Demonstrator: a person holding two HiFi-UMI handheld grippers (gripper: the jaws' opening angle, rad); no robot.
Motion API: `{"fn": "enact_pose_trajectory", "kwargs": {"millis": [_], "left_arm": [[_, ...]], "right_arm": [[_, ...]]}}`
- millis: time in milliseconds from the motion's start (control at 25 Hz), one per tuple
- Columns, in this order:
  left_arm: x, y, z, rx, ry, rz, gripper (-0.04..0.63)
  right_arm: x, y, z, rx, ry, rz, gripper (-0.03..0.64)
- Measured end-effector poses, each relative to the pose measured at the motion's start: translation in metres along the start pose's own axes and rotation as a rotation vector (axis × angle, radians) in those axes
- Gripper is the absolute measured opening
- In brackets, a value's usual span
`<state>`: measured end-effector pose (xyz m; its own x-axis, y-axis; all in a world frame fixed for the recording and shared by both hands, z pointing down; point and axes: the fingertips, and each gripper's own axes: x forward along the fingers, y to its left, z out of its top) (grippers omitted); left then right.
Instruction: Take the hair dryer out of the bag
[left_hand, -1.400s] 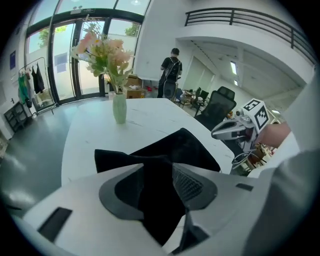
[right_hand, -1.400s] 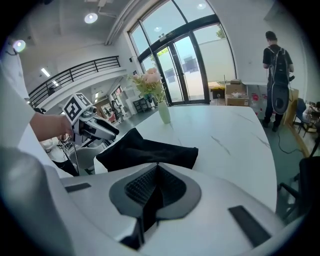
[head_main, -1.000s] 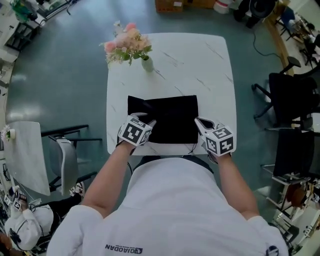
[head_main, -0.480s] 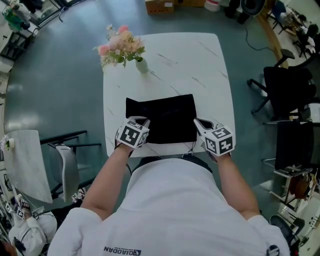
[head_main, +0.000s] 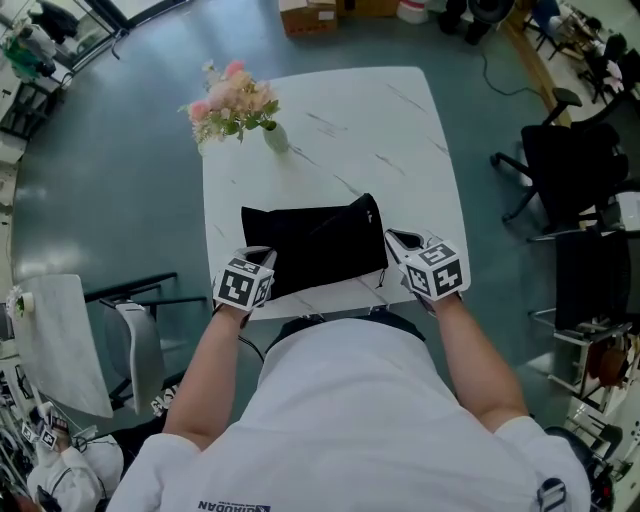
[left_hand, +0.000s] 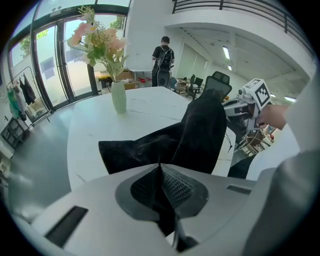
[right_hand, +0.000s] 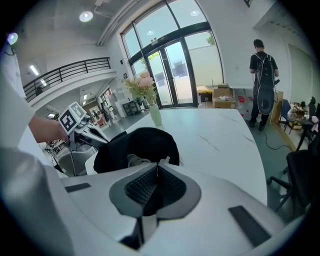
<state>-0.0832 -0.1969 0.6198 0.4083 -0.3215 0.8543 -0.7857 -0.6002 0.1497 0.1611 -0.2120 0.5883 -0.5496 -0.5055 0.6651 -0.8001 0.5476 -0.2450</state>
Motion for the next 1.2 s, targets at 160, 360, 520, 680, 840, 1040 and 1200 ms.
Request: {"fn": "enact_pose_trajectory", "kwargs": {"millis": [160,360,520,680,840,1040,1200], "left_arm": [[-0.009,0.016,-0.016,-0.022,0.012,0.046,0.025],[-0.013,0.018,-0.023,-0.012,-0.004,0.053,0.025],[-0.014,0.01,-0.03,0.115,0.005,0.064,0.025],[-0.016,0.004,-0.034,0.157,0.002,0.063,0.025],[-0.019,0.004,-0.036,0.069,-0.011,0.036,0.025],[-0.023,0.016,-0.032,-0.131,-0.056,0.007,0.025],[-0.022,0.021,-0.031,-0.26,-0.08,0.001,0.025]], "right_arm": [[0.007,0.001,0.002,-0.044,0.021,0.008,0.017],[0.026,0.015,0.0,-0.224,0.072,0.027,0.018],[0.046,0.011,0.011,-0.291,0.078,0.017,0.018],[0.06,0.009,0.028,-0.291,0.079,0.045,0.018],[0.069,0.022,0.023,-0.373,0.115,0.087,0.018],[0.066,0.054,0.003,-0.5,0.14,0.175,0.024],[0.066,0.077,-0.019,-0.585,0.174,0.237,0.19]]}}
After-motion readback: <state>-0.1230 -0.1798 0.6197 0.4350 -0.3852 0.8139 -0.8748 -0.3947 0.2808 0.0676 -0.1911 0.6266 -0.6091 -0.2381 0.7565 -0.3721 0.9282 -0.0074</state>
